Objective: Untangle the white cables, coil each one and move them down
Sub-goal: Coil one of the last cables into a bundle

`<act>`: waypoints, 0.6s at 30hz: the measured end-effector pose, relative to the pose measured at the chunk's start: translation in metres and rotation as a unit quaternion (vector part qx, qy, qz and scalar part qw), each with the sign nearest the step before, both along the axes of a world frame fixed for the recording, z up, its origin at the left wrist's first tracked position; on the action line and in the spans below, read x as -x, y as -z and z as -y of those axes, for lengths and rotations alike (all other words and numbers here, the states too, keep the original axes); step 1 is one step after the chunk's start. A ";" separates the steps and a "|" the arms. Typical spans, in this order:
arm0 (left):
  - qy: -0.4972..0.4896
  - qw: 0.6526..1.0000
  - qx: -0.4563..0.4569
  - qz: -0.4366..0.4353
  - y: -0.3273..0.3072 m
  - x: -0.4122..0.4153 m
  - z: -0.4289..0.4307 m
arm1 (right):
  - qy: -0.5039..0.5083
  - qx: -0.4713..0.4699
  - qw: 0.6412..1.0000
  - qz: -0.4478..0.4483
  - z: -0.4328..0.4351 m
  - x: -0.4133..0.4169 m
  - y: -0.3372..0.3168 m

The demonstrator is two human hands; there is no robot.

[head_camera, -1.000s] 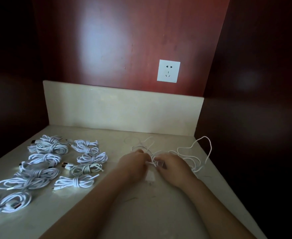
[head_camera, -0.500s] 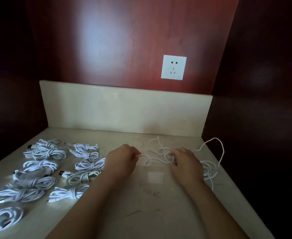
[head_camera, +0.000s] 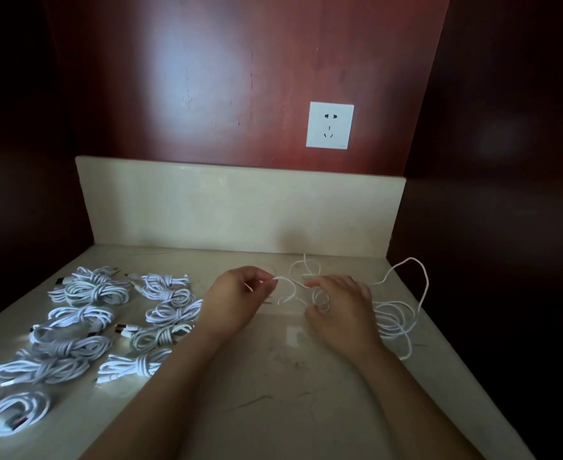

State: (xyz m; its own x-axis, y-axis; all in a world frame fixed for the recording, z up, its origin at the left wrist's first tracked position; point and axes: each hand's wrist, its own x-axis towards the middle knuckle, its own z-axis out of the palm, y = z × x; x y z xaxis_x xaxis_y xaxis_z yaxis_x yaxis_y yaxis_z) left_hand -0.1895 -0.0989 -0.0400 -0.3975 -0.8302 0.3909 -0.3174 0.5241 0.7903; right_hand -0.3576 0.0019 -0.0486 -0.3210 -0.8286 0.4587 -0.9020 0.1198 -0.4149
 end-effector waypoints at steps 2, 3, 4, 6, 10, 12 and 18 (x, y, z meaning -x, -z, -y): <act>0.020 1.000 -0.008 -0.021 -0.001 0.001 -0.002 | -0.077 0.044 0.988 0.127 0.000 -0.009 0.003; 0.032 0.999 -0.009 -0.025 -0.001 0.002 -0.003 | -0.111 0.054 0.976 0.178 0.002 -0.013 0.005; 0.044 0.999 -0.008 -0.028 -0.002 0.002 -0.005 | -0.136 0.060 0.966 0.214 0.003 -0.016 0.006; 0.065 0.997 -0.008 -0.032 -0.003 0.002 -0.008 | -0.158 0.080 0.949 0.262 0.003 -0.020 0.004; 0.065 0.998 -0.017 -0.013 -0.008 0.001 -0.011 | -0.132 0.140 0.932 0.307 0.003 -0.018 -0.001; 0.059 0.998 -0.017 0.018 -0.010 0.000 -0.010 | -0.128 0.177 0.899 0.380 0.004 -0.016 -0.005; 0.105 0.991 -0.088 0.008 -0.018 0.002 -0.018 | -0.148 0.202 0.825 0.507 0.002 -0.016 -0.013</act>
